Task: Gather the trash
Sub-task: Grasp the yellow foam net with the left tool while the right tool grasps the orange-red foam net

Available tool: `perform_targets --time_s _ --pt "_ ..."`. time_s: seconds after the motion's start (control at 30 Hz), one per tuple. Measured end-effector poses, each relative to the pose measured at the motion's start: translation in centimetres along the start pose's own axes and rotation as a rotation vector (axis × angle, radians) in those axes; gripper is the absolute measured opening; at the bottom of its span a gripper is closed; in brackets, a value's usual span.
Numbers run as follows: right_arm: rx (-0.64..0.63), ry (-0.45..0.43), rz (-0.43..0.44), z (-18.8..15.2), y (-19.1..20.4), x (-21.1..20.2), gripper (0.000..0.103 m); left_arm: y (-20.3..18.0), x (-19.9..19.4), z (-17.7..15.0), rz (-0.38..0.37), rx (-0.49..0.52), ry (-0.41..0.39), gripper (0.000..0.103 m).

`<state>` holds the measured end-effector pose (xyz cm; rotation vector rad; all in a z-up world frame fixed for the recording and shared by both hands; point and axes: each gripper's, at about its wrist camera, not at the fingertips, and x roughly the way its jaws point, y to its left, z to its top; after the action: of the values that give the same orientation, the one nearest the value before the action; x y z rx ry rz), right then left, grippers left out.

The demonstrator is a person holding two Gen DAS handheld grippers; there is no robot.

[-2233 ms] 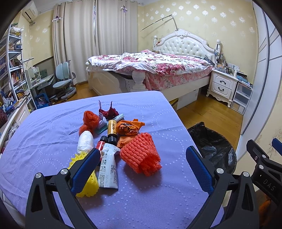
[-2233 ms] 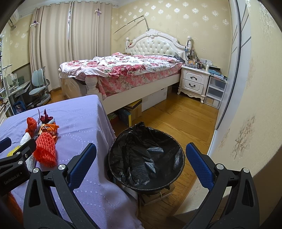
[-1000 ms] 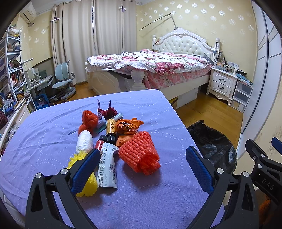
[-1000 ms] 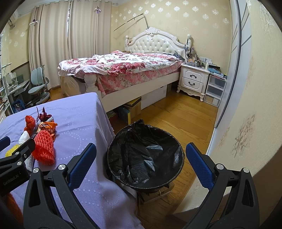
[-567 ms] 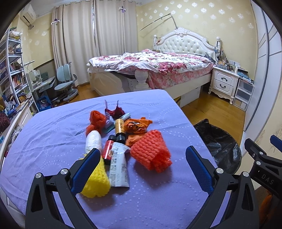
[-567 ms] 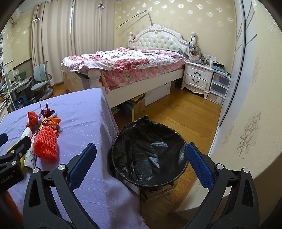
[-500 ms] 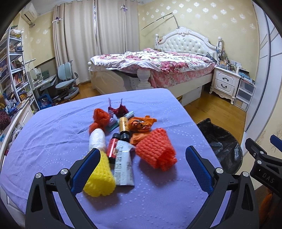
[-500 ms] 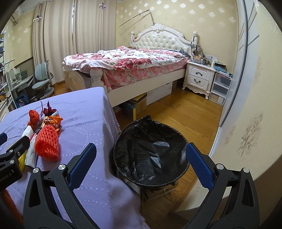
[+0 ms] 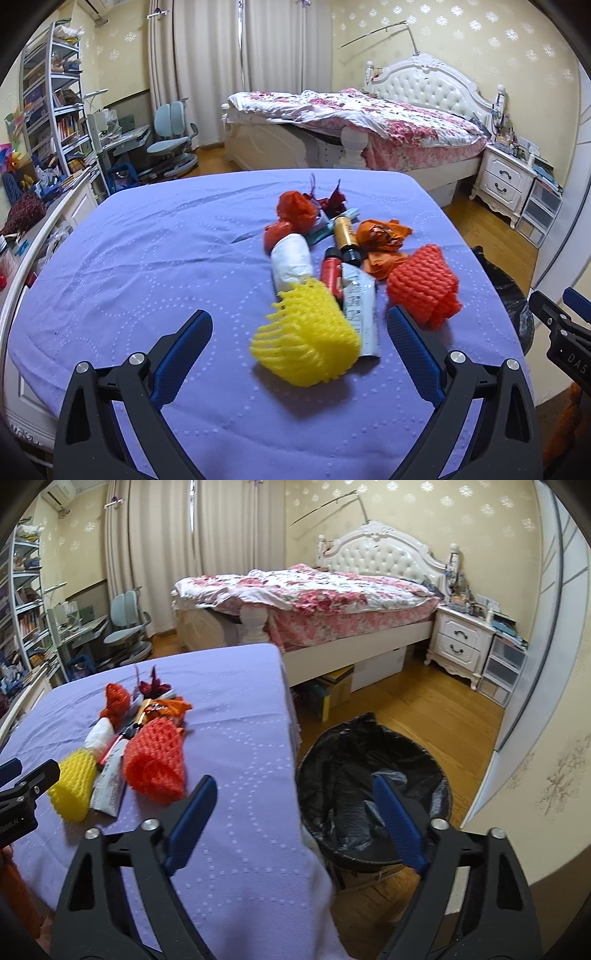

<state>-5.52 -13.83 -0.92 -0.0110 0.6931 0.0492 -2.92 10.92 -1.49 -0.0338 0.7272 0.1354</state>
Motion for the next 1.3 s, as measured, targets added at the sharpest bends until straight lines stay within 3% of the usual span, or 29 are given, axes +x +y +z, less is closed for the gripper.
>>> perform_targets --time_s 0.47,0.7,0.83,1.0,1.3 --pt "-0.049 0.024 0.026 -0.3 1.8 0.8 0.078 -0.5 2.4 -0.5 0.009 0.007 0.069 0.093" --pt "-0.073 0.034 0.049 0.1 2.9 2.0 0.078 -0.1 3.1 -0.8 -0.019 0.012 0.094 0.068" --pt "-0.085 0.039 0.066 0.2 3.7 2.3 0.078 0.4 3.4 -1.3 -0.104 -0.014 0.121 0.050" --pt "-0.096 0.043 0.081 0.2 4.4 2.3 0.078 0.7 2.5 -1.3 -0.112 -0.012 0.097 0.045" --pt "-0.114 0.057 0.142 0.3 6.2 2.6 0.077 2.1 1.3 -0.7 -0.058 -0.007 0.044 0.044"
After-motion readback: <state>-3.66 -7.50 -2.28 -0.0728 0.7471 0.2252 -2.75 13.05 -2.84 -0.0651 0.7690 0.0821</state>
